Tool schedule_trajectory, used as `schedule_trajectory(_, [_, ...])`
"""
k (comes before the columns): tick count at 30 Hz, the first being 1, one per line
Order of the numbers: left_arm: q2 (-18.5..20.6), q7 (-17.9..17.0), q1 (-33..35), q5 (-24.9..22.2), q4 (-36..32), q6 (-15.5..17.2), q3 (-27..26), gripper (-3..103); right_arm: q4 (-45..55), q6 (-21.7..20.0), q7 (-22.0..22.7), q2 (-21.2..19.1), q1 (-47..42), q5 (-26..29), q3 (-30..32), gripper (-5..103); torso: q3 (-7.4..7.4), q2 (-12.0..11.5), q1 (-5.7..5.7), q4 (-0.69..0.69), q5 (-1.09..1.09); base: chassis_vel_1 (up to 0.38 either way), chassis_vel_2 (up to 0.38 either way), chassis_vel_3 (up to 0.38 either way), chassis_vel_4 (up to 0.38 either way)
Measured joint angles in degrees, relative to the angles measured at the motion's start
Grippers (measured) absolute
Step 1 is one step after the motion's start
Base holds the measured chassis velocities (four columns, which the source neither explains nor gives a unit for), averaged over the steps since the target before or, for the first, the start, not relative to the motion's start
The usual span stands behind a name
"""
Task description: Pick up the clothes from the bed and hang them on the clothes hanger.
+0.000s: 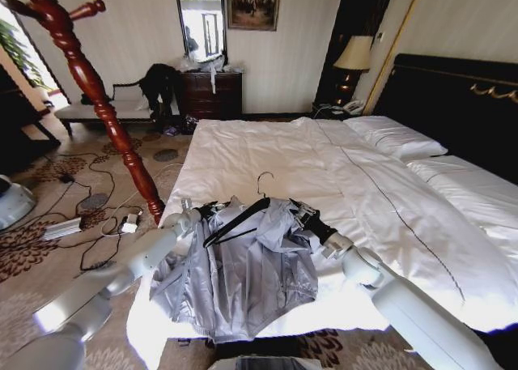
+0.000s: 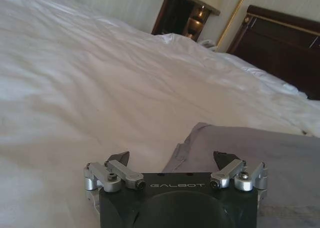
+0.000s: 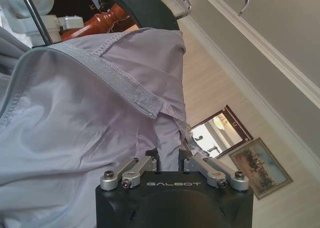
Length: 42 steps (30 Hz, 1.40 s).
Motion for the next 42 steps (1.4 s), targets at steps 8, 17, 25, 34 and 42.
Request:
schedule_trajectory(8, [-2.73,0.68,-0.58,3.57,3.86,-0.95,0.96,90,0.20,-0.45,0.39,0.55,0.34,0.59,-0.72,19,-0.01,0.00,-0.01,0.01,-0.01,0.000,0.000,0.000,0.000])
schedule_trajectory(17, [-5.58,1.19,-1.53,4.72,7.47,-1.77,1.15,52,0.22,-0.44,0.40,0.60,0.65,0.54,-1.13,19,-0.01,0.00,-0.01,-0.01,-0.01,0.000,0.000,0.000,0.000])
schedule_trajectory(25, [-5.77,1.03,-1.25,4.93,7.09,-2.22,1.33,25,0.03,-0.42,0.56,0.68,0.44,0.33,-1.07,19,-0.01,0.00,-0.01,0.00,-0.02,0.000,0.000,0.000,0.000])
schedule_trajectory(34, [-4.52,-0.52,0.92,4.64,2.85,-2.17,0.41,1,0.31,-0.91,0.98,0.64,0.14,1.10,-1.05,19,0.00,0.00,-0.01,0.00,-0.02,0.000,0.000,0.000,0.000])
schedule_trajectory(42, [-2.25,-2.28,2.82,3.61,-1.61,-1.96,-1.47,1,0.05,-0.77,1.03,0.64,0.35,0.95,-1.00,19,0.00,0.00,-0.01,-0.01,-0.02,0.000,0.000,0.000,0.000])
